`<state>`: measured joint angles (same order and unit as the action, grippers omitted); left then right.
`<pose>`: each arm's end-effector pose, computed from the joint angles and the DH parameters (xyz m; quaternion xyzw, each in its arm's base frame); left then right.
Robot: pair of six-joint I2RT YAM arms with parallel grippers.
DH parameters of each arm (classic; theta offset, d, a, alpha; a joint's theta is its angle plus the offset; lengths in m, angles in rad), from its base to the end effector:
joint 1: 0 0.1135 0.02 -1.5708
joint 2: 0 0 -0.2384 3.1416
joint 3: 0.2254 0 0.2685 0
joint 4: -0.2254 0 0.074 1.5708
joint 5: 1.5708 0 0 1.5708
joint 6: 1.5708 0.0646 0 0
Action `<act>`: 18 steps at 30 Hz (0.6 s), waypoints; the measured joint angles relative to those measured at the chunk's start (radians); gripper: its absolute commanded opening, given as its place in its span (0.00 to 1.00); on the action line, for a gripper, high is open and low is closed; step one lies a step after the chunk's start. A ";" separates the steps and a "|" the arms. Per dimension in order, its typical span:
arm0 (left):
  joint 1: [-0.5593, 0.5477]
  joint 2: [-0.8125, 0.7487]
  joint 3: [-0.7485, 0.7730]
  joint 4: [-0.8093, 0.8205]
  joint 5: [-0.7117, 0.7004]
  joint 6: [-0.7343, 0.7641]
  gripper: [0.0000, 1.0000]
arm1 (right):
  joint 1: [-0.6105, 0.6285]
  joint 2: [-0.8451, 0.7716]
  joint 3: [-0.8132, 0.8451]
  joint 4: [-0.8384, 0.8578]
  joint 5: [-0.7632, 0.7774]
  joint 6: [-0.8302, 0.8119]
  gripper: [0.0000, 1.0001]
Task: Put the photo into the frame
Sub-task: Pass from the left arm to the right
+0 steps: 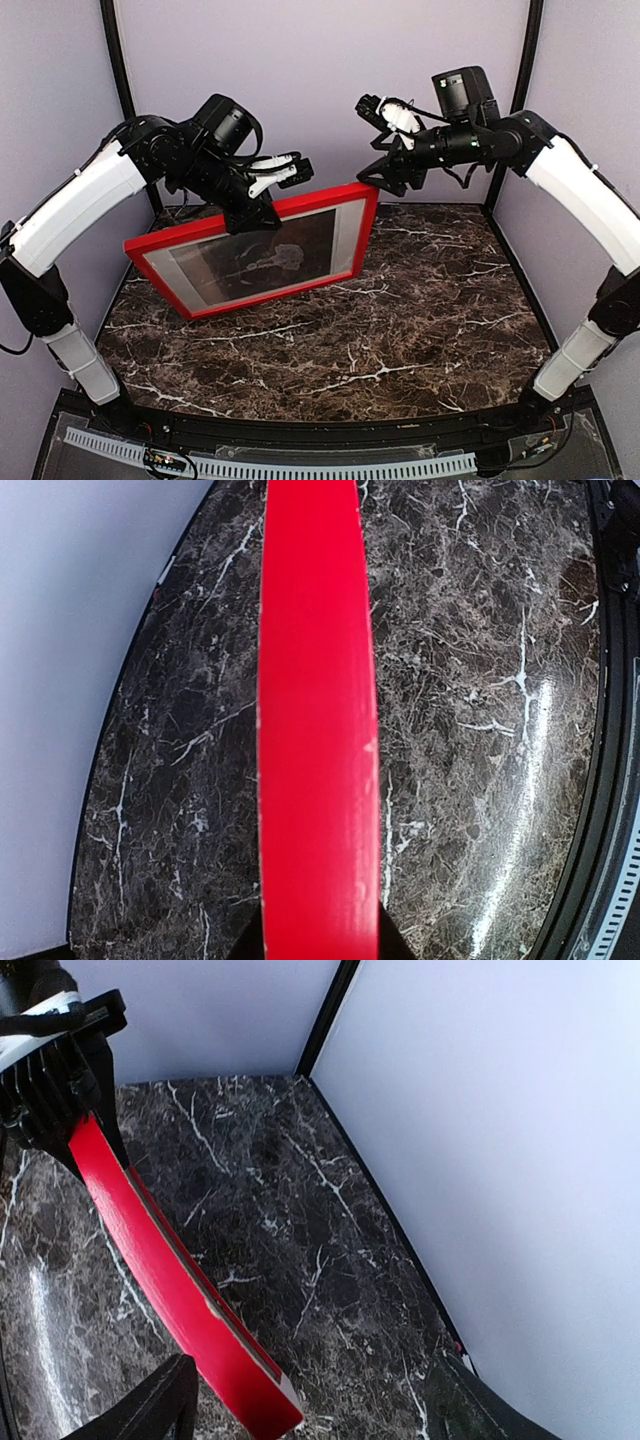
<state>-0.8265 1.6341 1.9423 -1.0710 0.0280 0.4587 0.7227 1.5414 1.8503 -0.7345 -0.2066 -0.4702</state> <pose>0.2469 -0.2708 0.3922 0.5554 0.7327 -0.0845 0.3841 0.2680 0.2540 0.4319 -0.5158 0.6603 0.1538 0.5237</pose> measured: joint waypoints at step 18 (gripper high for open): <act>0.000 0.083 0.045 -0.011 0.049 0.034 0.00 | 0.062 0.144 0.117 -0.256 0.030 -0.120 0.72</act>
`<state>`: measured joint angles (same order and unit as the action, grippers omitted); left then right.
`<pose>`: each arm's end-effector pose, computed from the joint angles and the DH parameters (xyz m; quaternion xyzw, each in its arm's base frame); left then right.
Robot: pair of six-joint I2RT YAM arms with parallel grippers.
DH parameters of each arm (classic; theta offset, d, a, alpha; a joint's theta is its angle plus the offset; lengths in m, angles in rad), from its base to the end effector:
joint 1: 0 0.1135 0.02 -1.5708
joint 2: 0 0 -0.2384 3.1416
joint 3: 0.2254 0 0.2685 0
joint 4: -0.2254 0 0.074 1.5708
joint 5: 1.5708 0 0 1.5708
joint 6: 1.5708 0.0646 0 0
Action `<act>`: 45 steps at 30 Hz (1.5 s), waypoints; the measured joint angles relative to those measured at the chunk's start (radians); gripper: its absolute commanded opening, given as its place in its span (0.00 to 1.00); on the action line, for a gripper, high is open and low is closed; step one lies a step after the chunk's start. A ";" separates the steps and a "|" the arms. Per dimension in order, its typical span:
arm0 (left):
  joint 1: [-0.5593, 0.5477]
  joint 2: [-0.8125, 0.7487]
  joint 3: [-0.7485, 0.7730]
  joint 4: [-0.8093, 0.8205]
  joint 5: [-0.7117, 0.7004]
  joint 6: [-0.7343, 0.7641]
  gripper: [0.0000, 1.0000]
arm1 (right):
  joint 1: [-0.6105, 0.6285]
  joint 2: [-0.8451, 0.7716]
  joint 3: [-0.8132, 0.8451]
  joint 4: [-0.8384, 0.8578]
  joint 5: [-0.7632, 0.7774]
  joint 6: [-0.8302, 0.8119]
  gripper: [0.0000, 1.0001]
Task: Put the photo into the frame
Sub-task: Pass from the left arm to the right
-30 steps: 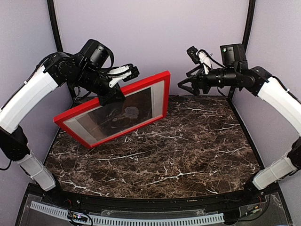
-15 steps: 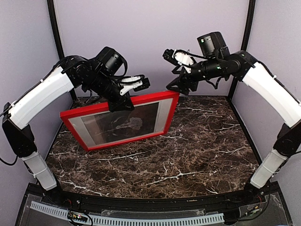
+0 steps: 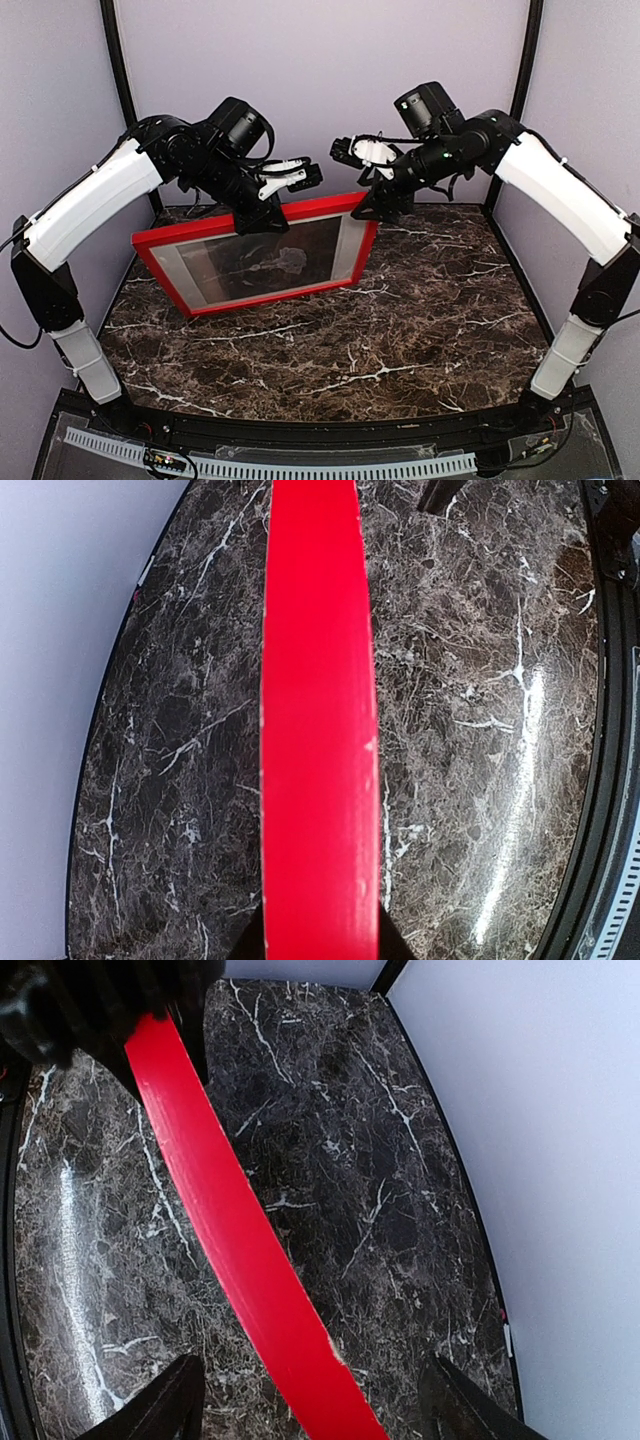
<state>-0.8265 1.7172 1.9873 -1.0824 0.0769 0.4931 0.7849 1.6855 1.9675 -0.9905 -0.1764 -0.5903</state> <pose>0.2580 -0.2874 0.3765 0.5802 0.7247 -0.0966 0.3589 0.2654 0.2811 0.3913 -0.6028 0.6760 0.1201 0.4065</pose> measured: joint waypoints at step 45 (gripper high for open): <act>0.006 -0.165 -0.186 0.347 -0.212 -0.008 0.99 | 0.047 0.033 -0.023 -0.096 0.170 0.015 0.00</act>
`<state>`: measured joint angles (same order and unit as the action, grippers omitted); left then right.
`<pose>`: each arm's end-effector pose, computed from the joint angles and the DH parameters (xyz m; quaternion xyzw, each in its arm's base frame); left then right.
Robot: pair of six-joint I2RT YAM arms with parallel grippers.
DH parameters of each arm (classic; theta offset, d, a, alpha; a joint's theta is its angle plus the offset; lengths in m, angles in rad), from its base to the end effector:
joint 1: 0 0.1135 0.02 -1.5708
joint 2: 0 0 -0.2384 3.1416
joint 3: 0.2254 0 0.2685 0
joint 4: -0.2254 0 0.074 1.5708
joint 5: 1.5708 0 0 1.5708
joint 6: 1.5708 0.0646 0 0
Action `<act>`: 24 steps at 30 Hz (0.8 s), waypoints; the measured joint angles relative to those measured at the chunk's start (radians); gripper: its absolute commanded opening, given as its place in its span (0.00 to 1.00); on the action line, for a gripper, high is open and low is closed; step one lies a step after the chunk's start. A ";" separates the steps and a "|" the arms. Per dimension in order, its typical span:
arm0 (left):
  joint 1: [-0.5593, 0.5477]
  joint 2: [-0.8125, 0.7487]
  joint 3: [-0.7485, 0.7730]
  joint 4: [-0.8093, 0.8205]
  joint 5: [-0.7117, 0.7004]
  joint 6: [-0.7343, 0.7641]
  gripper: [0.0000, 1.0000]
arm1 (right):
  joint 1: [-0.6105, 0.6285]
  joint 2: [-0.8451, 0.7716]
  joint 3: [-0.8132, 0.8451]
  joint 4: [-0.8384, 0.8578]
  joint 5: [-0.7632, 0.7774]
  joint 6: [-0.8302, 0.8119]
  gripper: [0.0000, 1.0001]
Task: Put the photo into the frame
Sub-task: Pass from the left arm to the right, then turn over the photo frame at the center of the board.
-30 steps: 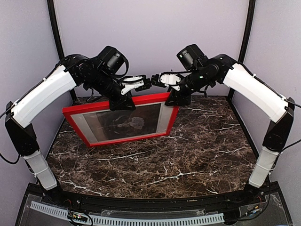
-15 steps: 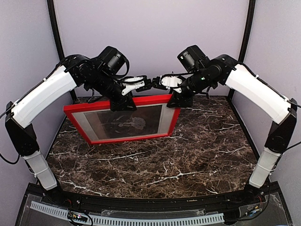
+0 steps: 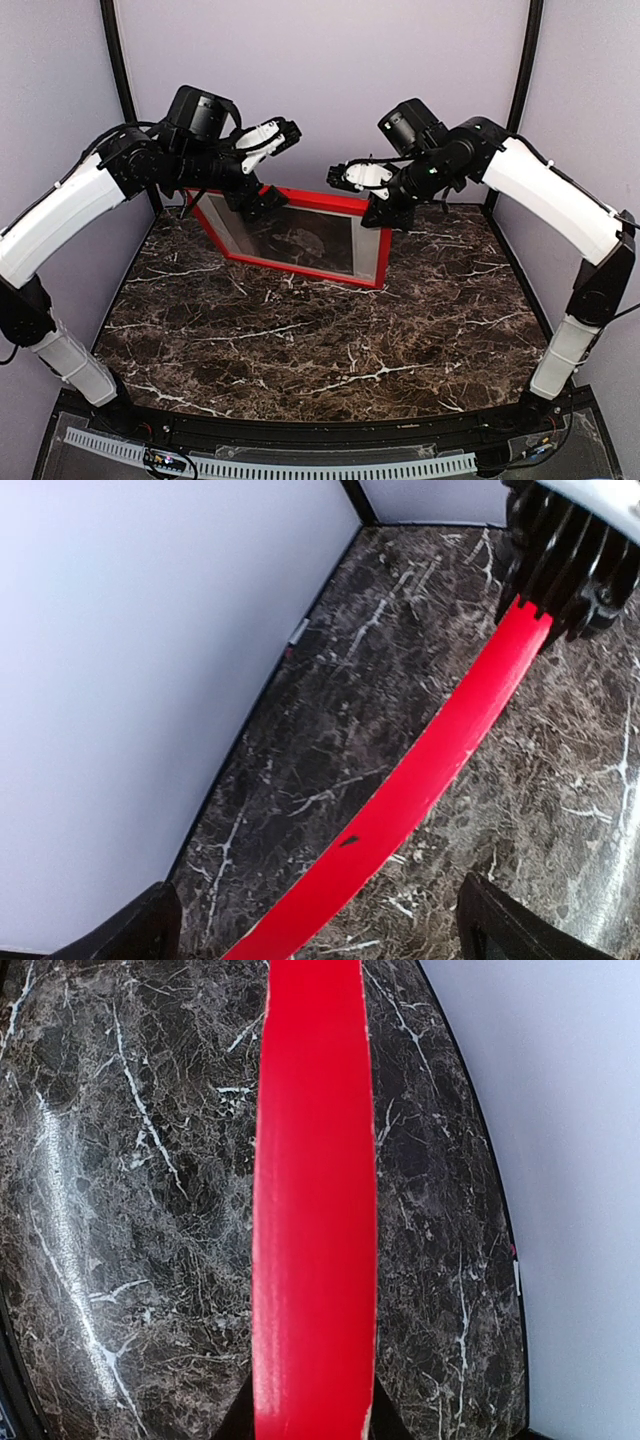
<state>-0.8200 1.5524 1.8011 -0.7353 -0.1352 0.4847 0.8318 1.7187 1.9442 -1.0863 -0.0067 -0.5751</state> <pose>0.2632 -0.2693 0.4099 0.4911 0.7003 -0.0288 0.5172 0.2604 0.2864 0.3612 -0.6074 0.7143 0.0476 0.3443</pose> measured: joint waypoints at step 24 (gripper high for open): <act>0.000 -0.206 -0.245 0.329 -0.316 -0.182 0.99 | -0.192 0.105 0.160 0.027 -0.271 0.649 0.00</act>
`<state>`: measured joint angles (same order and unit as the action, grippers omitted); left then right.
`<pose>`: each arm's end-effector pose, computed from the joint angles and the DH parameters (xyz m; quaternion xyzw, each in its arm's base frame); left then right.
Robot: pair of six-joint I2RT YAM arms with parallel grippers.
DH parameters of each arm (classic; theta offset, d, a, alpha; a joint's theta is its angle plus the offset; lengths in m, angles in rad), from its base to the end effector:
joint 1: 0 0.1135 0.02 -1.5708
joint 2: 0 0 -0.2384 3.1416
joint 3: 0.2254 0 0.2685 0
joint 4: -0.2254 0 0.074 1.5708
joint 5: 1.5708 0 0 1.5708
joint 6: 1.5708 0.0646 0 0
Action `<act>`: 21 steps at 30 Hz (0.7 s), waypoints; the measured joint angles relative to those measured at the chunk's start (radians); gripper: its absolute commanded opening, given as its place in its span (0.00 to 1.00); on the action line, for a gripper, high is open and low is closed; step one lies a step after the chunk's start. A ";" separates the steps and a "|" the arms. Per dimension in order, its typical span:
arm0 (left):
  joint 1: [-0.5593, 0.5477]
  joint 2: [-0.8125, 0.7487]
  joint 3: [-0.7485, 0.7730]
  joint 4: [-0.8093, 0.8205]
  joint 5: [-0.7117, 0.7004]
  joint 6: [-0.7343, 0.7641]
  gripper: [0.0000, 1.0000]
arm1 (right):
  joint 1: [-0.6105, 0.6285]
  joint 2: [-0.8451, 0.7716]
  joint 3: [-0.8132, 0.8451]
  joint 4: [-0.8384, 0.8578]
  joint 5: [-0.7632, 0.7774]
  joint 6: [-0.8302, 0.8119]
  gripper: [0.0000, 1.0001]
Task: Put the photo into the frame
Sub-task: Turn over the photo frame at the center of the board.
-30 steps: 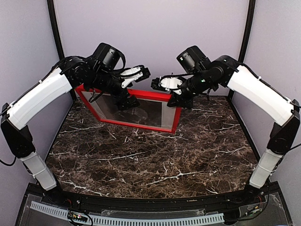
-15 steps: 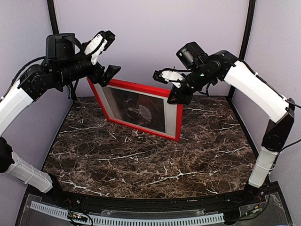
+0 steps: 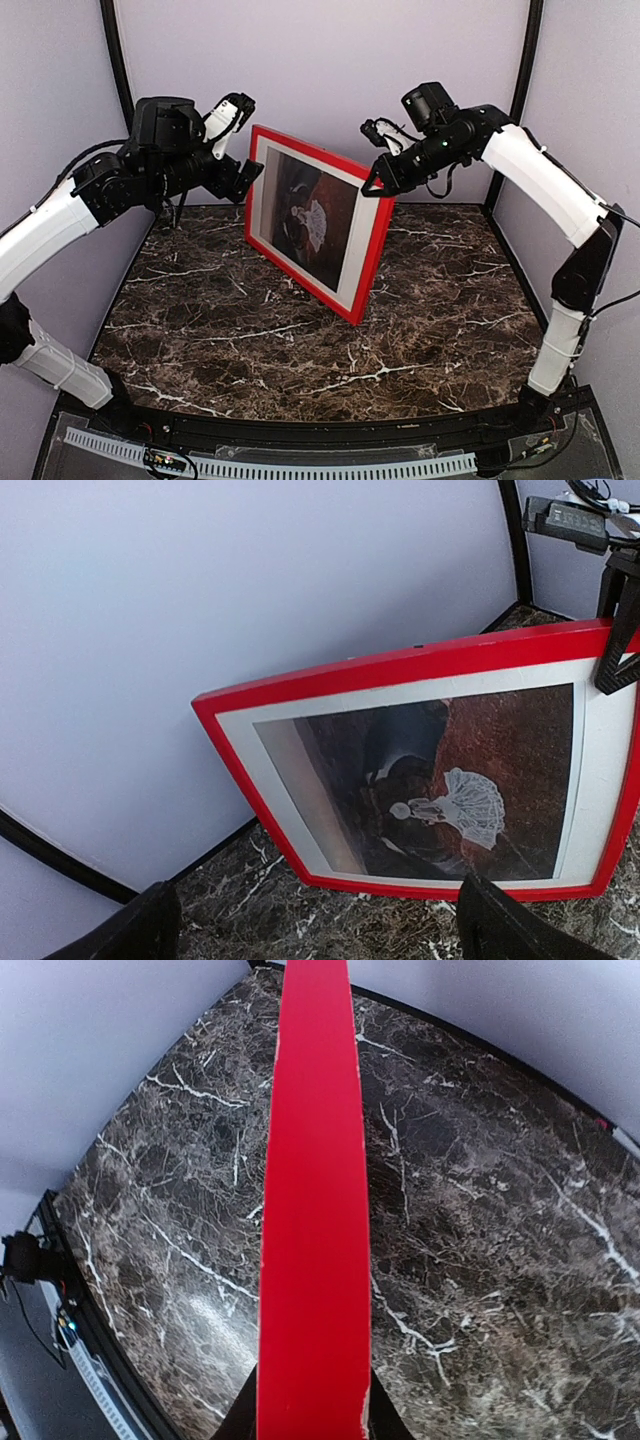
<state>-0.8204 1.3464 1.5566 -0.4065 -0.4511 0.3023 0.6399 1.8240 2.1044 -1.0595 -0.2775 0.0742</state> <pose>0.2524 -0.2295 0.4334 0.2810 0.7133 0.0087 0.6420 0.3195 0.2599 0.3787 -0.3062 0.8626 0.2530 0.3132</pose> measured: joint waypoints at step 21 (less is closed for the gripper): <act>0.000 0.039 -0.204 0.049 0.081 -0.239 0.99 | -0.027 -0.409 -0.966 0.764 -0.089 0.701 0.05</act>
<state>-0.8204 1.3857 1.3529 -0.3576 -0.3698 0.0635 0.6125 1.4147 1.1389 -0.2955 -0.3660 0.7753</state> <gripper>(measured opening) 0.988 0.186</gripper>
